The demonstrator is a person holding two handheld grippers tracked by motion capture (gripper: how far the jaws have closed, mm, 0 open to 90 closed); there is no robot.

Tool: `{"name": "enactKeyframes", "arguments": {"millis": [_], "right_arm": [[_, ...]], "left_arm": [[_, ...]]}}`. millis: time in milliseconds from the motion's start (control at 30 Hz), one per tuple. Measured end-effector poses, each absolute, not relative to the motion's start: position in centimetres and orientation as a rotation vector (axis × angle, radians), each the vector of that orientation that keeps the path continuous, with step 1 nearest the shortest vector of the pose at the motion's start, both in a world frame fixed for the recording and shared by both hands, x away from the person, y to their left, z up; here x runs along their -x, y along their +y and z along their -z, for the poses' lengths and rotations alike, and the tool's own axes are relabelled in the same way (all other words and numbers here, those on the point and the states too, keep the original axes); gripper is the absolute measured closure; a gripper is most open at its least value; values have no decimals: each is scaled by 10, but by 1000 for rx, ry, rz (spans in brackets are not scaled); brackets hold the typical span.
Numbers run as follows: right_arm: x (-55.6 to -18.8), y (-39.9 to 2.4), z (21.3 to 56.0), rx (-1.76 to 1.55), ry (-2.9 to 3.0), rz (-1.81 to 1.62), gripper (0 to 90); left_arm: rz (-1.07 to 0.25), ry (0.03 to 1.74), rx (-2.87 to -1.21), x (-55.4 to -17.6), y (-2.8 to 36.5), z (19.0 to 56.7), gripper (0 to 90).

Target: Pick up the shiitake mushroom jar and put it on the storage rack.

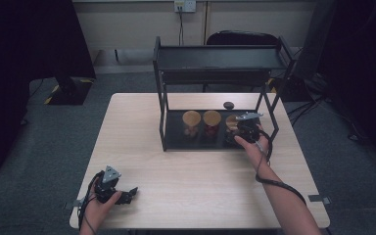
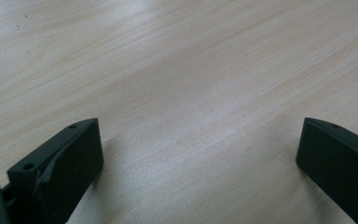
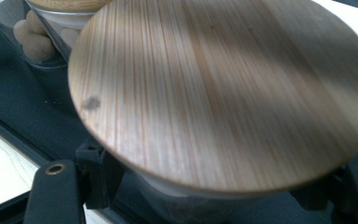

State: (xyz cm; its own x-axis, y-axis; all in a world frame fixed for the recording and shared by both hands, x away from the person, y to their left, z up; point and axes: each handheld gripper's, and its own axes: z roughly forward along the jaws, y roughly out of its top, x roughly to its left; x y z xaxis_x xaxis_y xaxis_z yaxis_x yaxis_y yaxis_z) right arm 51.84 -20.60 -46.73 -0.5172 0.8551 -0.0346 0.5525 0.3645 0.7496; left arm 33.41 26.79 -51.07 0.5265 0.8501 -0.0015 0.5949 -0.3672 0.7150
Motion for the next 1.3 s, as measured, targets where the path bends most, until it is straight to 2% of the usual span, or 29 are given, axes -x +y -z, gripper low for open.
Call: {"name": "enactKeyframes", "arguments": {"millis": [1300], "right_arm": [[-539,-197,478,-1275,2203,-948,254]], "left_arm": [[-487,1163,-2097,-334,269,511,2]]}}
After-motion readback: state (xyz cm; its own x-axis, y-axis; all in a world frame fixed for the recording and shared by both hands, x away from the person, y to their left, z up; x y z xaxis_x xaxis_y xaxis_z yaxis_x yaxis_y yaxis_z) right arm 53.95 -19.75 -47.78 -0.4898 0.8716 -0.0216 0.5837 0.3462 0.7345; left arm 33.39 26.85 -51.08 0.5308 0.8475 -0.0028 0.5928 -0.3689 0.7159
